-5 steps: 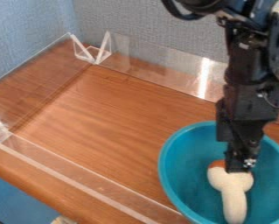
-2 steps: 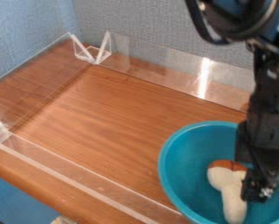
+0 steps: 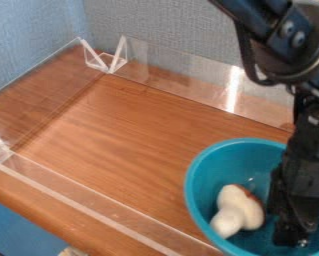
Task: Put the mushroom in the blue bowl
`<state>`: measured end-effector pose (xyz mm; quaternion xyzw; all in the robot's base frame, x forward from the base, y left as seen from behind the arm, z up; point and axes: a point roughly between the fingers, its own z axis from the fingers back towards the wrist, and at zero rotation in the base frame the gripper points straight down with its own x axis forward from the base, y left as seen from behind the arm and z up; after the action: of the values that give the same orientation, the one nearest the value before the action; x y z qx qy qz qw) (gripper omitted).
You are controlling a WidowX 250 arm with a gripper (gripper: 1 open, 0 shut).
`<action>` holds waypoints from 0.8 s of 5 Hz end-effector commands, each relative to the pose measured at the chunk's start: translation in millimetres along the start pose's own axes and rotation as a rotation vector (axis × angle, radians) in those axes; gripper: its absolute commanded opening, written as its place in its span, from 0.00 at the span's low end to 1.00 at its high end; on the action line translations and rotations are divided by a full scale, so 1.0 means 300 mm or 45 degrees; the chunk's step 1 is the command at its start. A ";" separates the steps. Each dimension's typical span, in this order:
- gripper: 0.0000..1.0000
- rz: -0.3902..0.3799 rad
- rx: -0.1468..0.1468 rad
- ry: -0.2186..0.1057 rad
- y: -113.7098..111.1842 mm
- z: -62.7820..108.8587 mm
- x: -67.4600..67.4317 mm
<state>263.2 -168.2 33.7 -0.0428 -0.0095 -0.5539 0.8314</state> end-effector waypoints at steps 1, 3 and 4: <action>0.00 0.115 0.045 -0.057 0.049 0.038 0.041; 0.00 -0.004 0.008 -0.057 0.098 0.004 -0.019; 0.00 -0.091 -0.009 -0.052 0.087 0.030 -0.025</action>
<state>278.3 -154.9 29.9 -0.0613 -0.0087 -0.5863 0.8077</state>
